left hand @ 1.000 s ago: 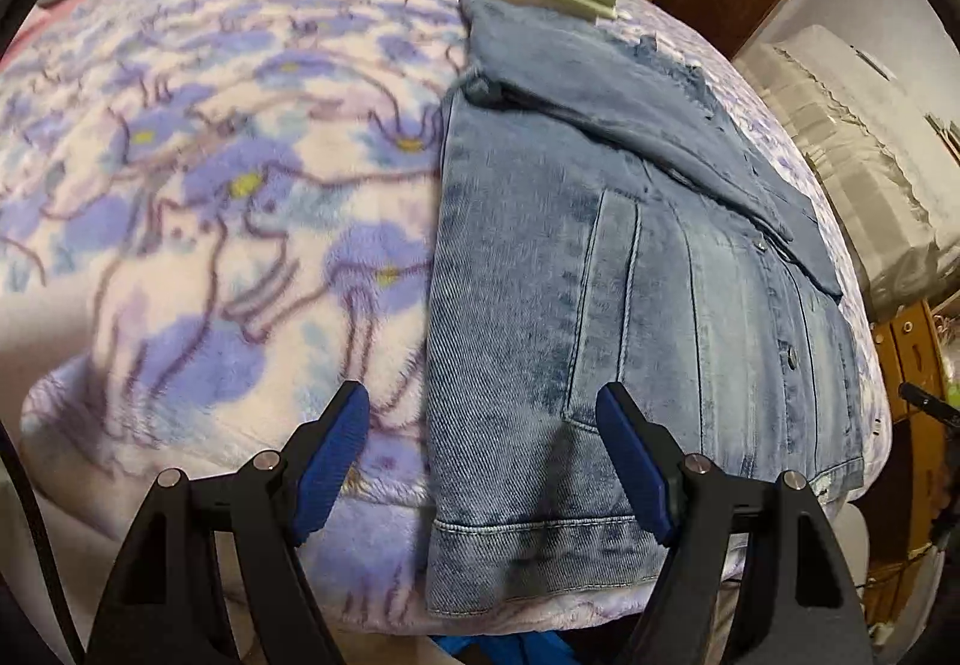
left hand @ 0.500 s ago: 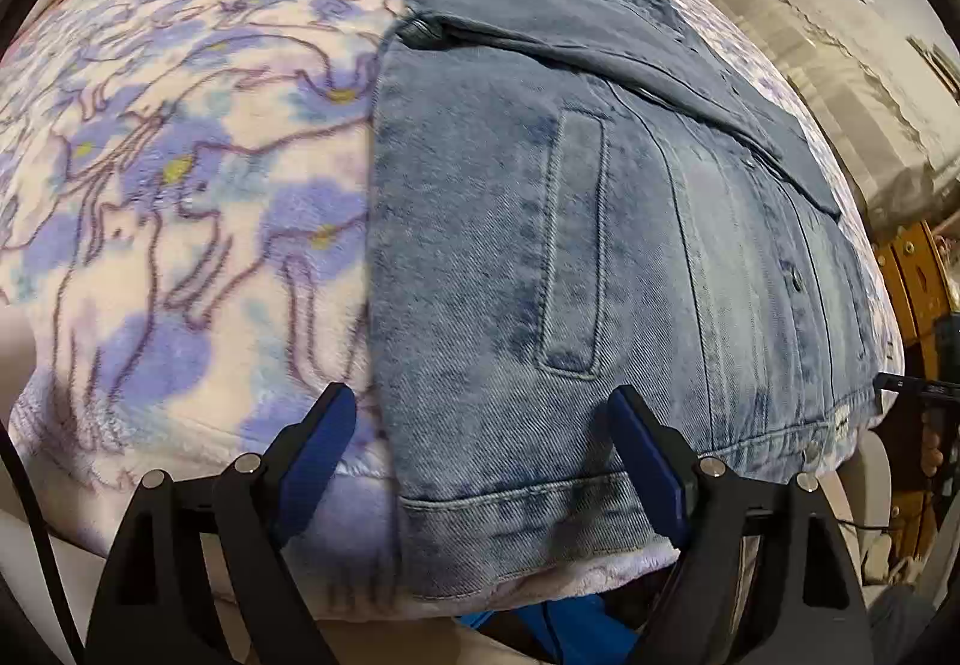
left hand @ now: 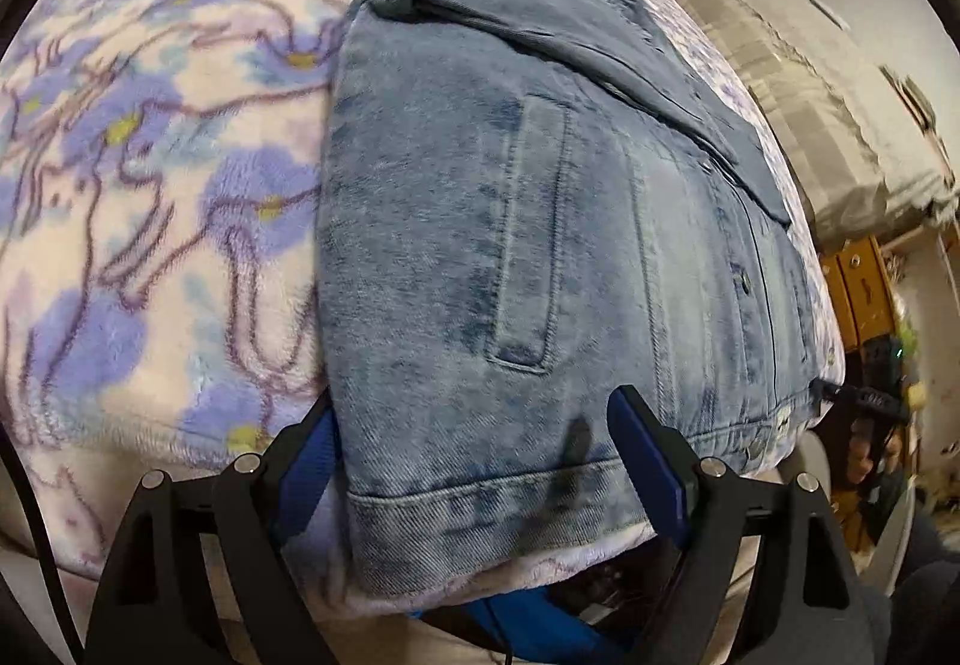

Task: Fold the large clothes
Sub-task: 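Grasp the jacket's pocketed hem with both tools, then lift the hem with both tools and fold it over the sleeves toward the collar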

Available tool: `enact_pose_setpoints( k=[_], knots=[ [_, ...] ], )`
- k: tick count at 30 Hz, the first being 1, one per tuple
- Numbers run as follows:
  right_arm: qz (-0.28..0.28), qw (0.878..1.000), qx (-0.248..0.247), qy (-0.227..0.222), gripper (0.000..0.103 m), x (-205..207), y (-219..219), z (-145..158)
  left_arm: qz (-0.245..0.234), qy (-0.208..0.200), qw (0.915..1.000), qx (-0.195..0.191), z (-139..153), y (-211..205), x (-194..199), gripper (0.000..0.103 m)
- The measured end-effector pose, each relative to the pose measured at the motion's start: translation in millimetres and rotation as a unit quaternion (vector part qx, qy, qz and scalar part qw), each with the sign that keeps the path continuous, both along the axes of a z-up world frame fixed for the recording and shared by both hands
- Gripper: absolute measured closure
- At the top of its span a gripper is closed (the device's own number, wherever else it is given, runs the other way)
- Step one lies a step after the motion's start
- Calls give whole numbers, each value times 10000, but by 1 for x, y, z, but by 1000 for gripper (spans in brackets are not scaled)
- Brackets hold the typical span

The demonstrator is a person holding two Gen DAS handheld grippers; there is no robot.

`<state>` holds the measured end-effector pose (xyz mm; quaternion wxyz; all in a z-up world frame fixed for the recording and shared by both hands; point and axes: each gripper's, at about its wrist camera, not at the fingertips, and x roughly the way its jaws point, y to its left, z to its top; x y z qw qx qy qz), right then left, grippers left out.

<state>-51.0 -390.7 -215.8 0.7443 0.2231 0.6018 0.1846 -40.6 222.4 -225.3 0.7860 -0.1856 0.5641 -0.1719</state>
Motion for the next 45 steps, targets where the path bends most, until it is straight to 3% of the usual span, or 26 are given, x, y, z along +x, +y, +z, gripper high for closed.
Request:
enact_pose_setpoints(
  k=[4,8,14,16,17,18,20,22,25,26,29,32,34,35,36,37,38,39,41,43,45],
  knots=[
    [-44,9999,-151,60,62,5,5,-9,-2,53,10000,45,-6,-1,3,16],
    [-12,9996,-265,40,58,7,11,-10,-216,64,9997,111,-8,-13,7,1],
    [252,9966,-786,-80,64,6,26,-2,-558,238,9927,1047,-9,-49,15,3],
    [504,9922,-1129,-178,72,5,36,8,-692,207,9908,1144,-1,-55,16,23],
    [589,9908,-1195,-223,77,4,37,12,-739,163,9908,1121,5,-55,16,56],
    [741,9878,-1331,-312,80,4,42,20,-763,149,9907,1117,12,-55,17,79],
    [1059,9810,-1530,-549,81,5,53,38,-862,209,9922,878,27,-52,21,90],
    [1206,9790,-1444,-787,82,10,59,58,-1015,76,9922,713,45,-55,24,92],
    [1094,9823,-794,-1299,82,22,57,97,-918,-210,9955,114,78,-57,36,93],
    [1047,9816,-670,-1448,82,26,57,106,-743,-367,9961,-317,93,-54,42,93],
    [778,9769,-52,-1987,83,47,57,142,-298,-725,9907,-1116,121,-44,59,93],
    [218,9704,542,-2345,83,85,48,168,160,-1034,9824,-1549,147,-33,89,93],
    [-363,9669,719,-2422,83,115,32,178,455,-1136,9792,-1618,159,-32,118,93],
    [-643,9647,740,-2445,98,128,25,179,582,-1167,9779,-1632,161,-30,133,92],
    [-1364,9577,728,-2427,102,150,5,180,789,-1158,9762,-1657,162,-24,151,91],
    [-1781,9521,756,-2368,101,162,-7,177,981,-1033,9746,-1729,160,-17,170,90],
    [-2555,9366,847,-2242,97,178,-30,172,1216,-733,9727,-1835,150,-11,192,89],
    [-2916,9281,850,-2155,77,188,-42,167,1327,-514,9730,-1816,141,-6,207,88],
    [-3287,9220,772,-1894,42,208,-57,155,1554,-169,9746,-1607,122,-2,239,85],
    [-3315,9259,675,-1680,41,219,-60,139,1633,28,9762,-1424,105,-3,256,81],
    [-3011,9425,455,-1380,41,227,-54,121,1508,104,9811,-1205,90,-9,267,60]
  ],
)
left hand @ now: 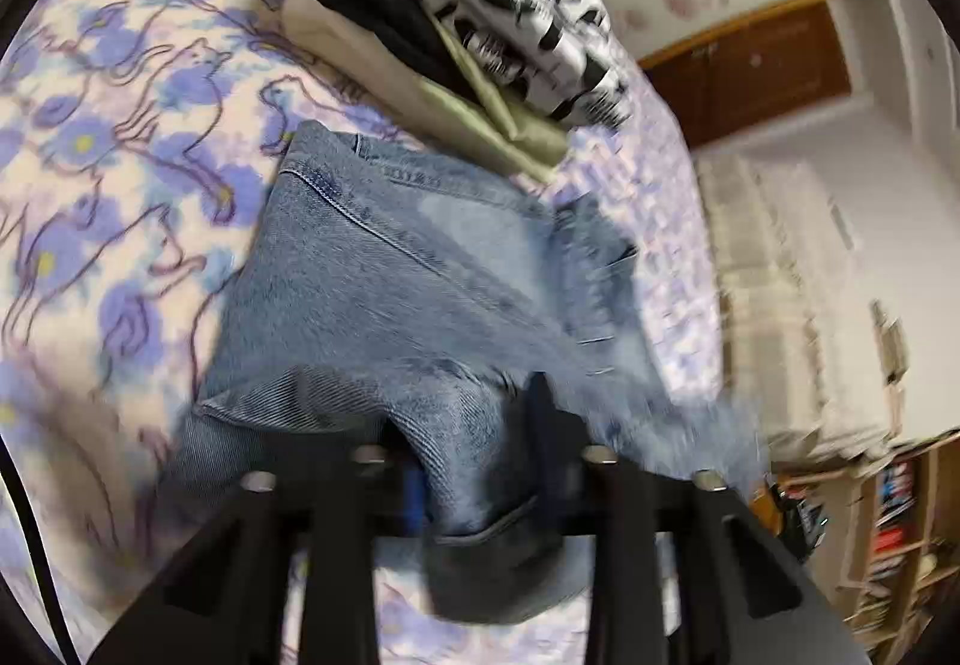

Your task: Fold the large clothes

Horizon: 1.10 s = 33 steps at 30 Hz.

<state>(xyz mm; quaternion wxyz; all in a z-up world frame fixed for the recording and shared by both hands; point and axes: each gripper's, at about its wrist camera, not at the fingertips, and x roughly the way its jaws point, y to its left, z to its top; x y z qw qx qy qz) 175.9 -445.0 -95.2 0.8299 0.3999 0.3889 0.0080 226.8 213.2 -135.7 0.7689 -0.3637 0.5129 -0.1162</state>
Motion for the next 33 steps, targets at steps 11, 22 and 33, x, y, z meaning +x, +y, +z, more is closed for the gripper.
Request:
enact_pose_setpoints(
  k=[11,22,33],
  knots=[
    [1306,9803,-1257,785,41,31,70,-65,-31,359,9948,949,-44,0,35,13],
    [1682,9669,-1660,968,41,90,101,-82,-740,227,9696,2320,-57,-32,90,13],
    [1926,9396,-2648,994,96,85,122,-91,-1243,-98,9413,3138,-72,-69,120,85]
  ],
)
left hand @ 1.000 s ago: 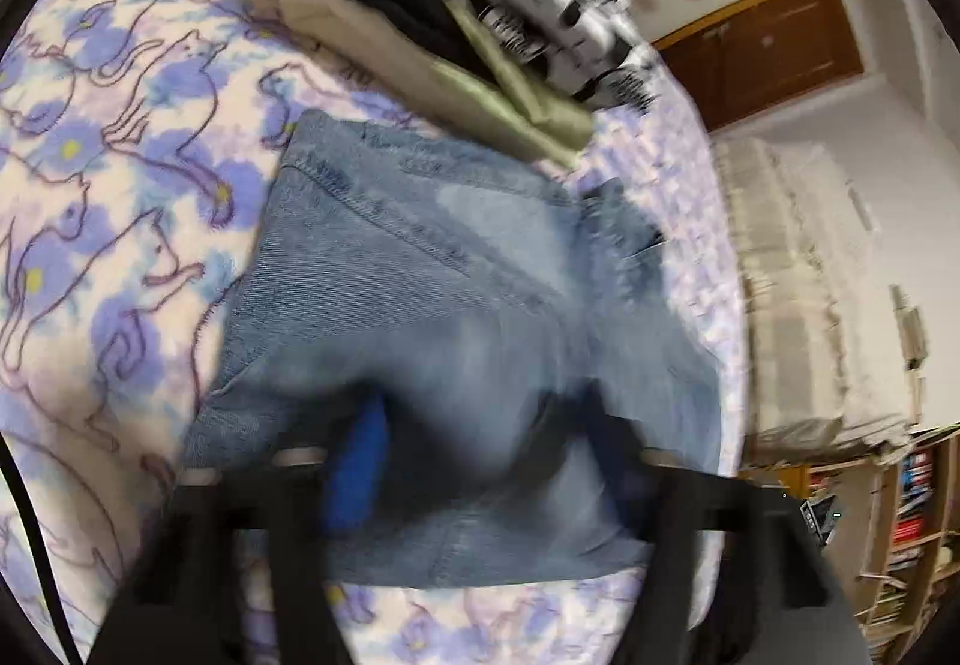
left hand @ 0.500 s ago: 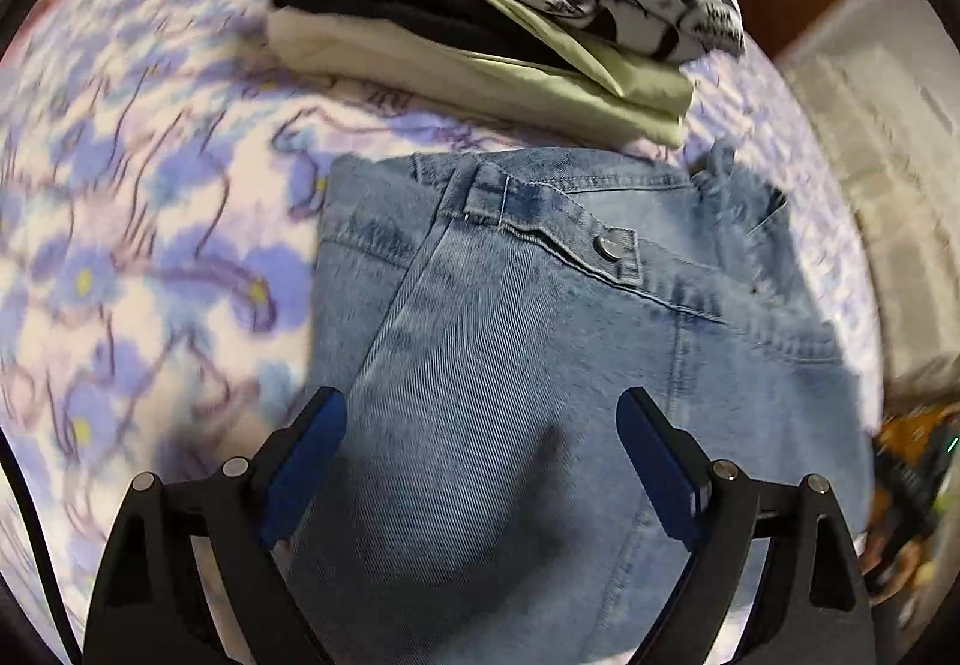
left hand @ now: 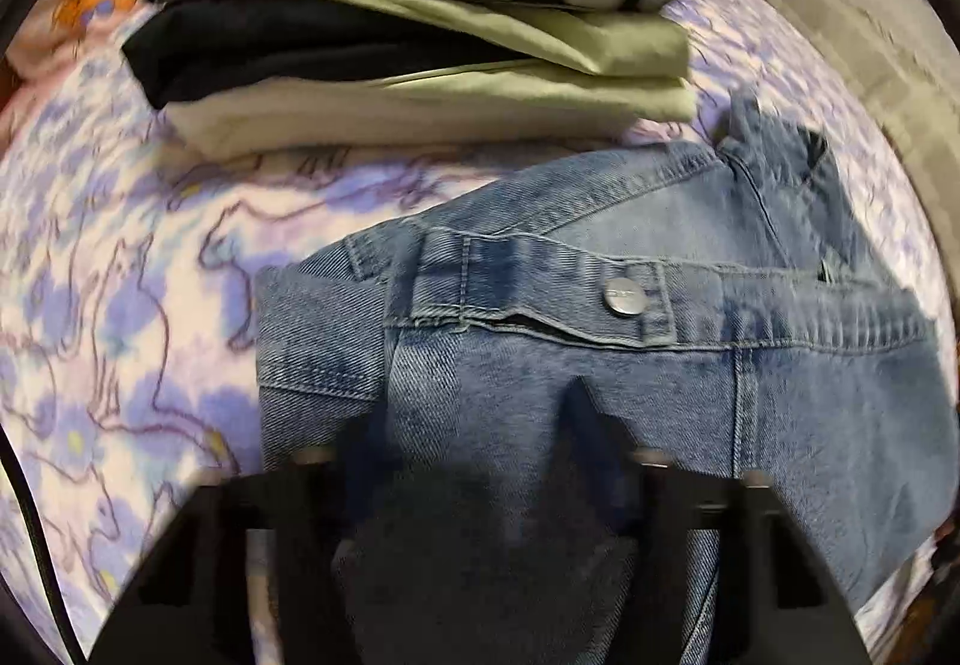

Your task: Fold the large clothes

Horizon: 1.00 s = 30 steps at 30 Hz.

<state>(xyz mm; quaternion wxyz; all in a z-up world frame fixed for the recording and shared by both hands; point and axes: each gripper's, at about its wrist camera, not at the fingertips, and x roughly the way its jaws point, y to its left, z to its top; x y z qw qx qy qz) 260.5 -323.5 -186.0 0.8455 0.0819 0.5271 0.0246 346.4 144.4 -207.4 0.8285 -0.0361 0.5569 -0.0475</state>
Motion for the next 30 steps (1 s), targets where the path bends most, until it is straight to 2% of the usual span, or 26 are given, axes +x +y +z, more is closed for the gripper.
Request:
enact_pose_setpoints(
  k=[1,3,7,10,13,16,20,21,23,25,26,27,28,29,30],
  knots=[
    [-16,9999,-93,-90,98,-4,-1,4,63,-26,9998,176,3,-2,-1,91],
    [-54,9991,-231,-345,100,-15,-2,16,139,-126,9995,259,11,-4,-6,96],
    [-294,9923,-474,-1109,101,-38,-6,57,234,-686,9969,303,48,-3,-29,97],
    [-315,9820,-633,-1749,101,-54,-3,95,344,-1112,9925,365,76,-5,-47,97],
    [-357,9737,-754,-2119,101,-55,4,117,451,-1478,9868,476,101,-4,-61,97],
    [-484,9673,-801,-2359,101,-46,6,131,634,-1719,9813,583,113,-1,-61,97],
    [-596,9669,-879,-2322,101,-22,6,122,843,-1727,9803,464,104,-4,-40,97],
    [-644,9685,-946,-2211,101,-9,5,111,864,-1733,9801,427,99,-5,-35,97],
    [-740,9731,-950,-1965,101,5,1,91,922,-1608,9814,491,75,-9,-18,97],
    [-861,9806,-898,-1517,100,30,-3,57,989,-1271,9843,718,38,-11,-2,95],
    [-896,9849,-889,-1183,99,41,-4,38,1020,-1015,9858,865,16,-11,5,89],
    [-977,9877,-968,-744,95,53,-5,16,1059,-746,9865,1003,-4,-10,11,78],
    [-1032,9881,-1025,-503,93,58,-6,4,1100,-700,9866,979,-12,-8,12,76],
    [-1104,9868,-1084,-477,87,59,-7,0,1194,-845,9856,850,-14,-4,10,73],
    [-1162,9862,-1028,-580,86,56,-8,2,1252,-852,9851,817,-13,-1,9,66]
  ],
)
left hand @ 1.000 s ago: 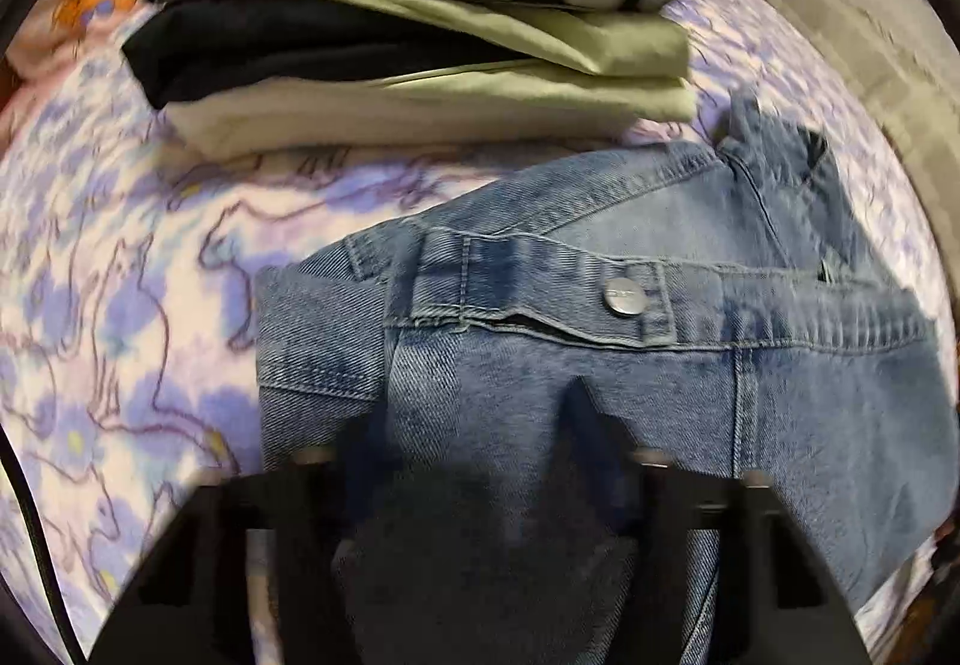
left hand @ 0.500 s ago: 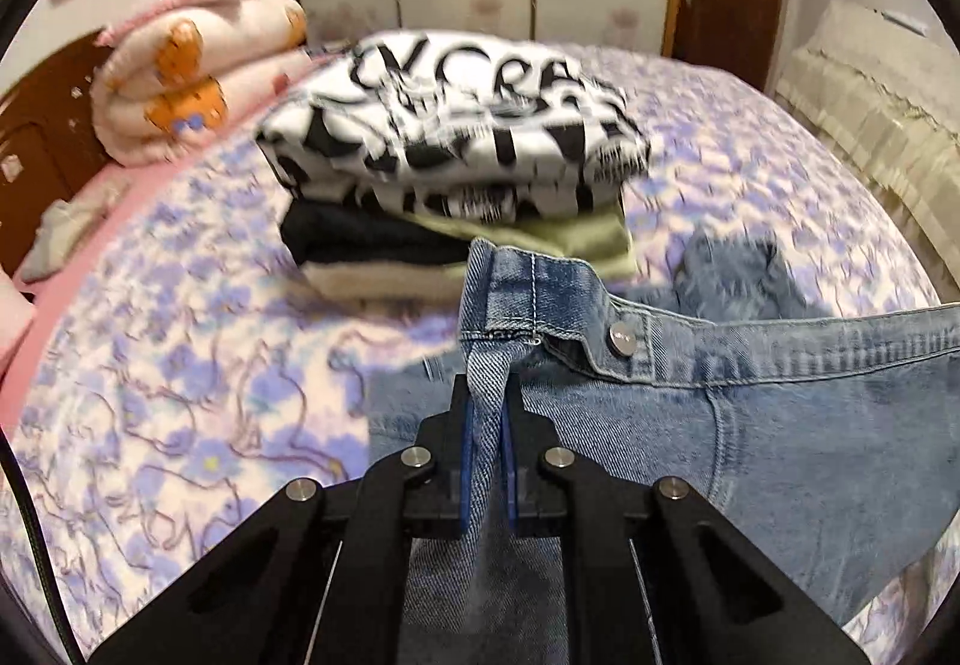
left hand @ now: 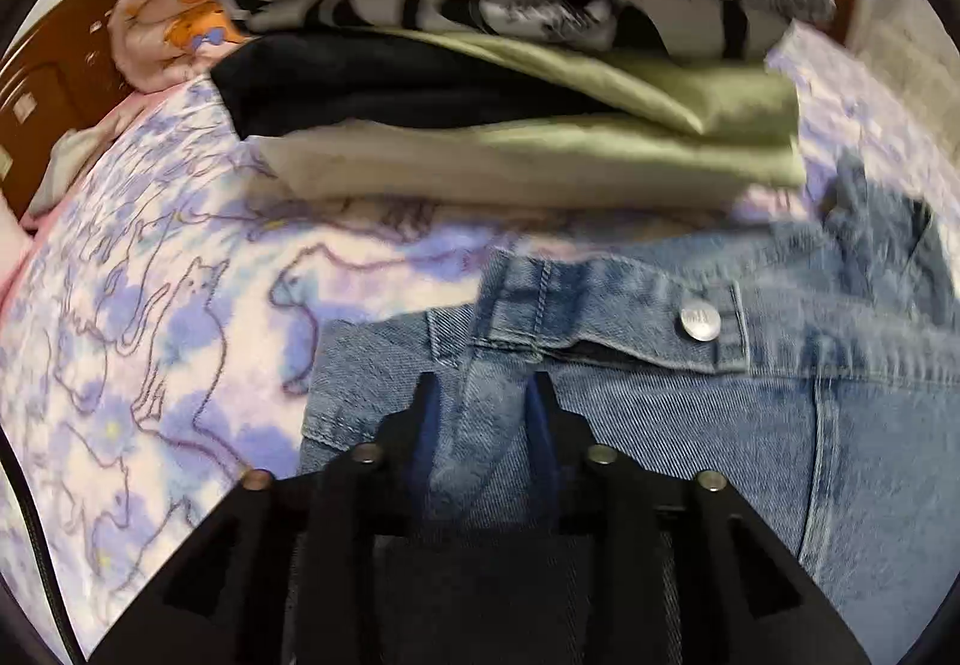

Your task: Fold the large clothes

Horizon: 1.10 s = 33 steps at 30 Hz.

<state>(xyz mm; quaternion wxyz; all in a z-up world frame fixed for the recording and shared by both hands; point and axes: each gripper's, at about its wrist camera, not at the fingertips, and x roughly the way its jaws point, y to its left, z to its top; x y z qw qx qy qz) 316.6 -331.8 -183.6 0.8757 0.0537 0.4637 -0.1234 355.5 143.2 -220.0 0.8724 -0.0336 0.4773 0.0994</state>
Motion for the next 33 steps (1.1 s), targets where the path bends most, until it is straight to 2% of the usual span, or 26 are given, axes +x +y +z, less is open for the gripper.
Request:
enact_pose_setpoints(
  k=[3,7,10,13,17,19,22,23,24,25,27,29,31,32,33],
  knots=[
    [-31,9989,431,-183,85,-9,-10,12,-36,57,9995,-314,7,14,0,55],
    [-84,9961,719,-495,85,-28,-17,31,192,-208,9966,-778,28,39,-11,55],
    [78,9944,875,-582,84,-34,-8,41,66,-352,9946,-974,41,37,-16,55],
    [381,9916,1089,-590,84,-31,20,45,-246,-399,9941,-981,49,16,-15,55],
    [987,9838,1379,-577,84,-25,81,48,-898,-344,9878,-1223,47,-42,-18,55],
    [1355,9810,1289,-519,84,-24,118,44,-1159,-279,9852,-1232,40,-77,-23,55],
    [1704,9800,990,-272,84,-18,158,27,-1202,-88,9872,-1047,20,-106,-22,54],
    [1717,9809,890,-216,84,-17,163,22,-1172,-173,9882,-966,17,-109,-22,48],
    [1703,9831,652,-139,85,-15,165,14,-1138,-253,9893,-880,14,-109,-22,36],
    [1625,9858,405,-85,85,-14,162,9,-1032,-243,9911,-799,11,-104,-18,32],
    [1296,9915,-68,-9,85,-14,140,0,-902,-140,9929,-768,7,-89,-10,32],
    [824,9962,-282,29,87,-21,98,-7,-867,-120,9937,-705,6,-69,-4,32],
    [389,9984,-411,-54,87,-36,50,-8,-689,-54,9968,-404,3,-48,-2,32],
    [153,9978,-640,-101,89,-46,25,-8,-636,-66,9973,-351,-1,-33,-4,31],
    [25,9971,-757,-93,85,-53,7,-8,-651,-87,9969,-436,-2,-25,-5,31]
  ],
)
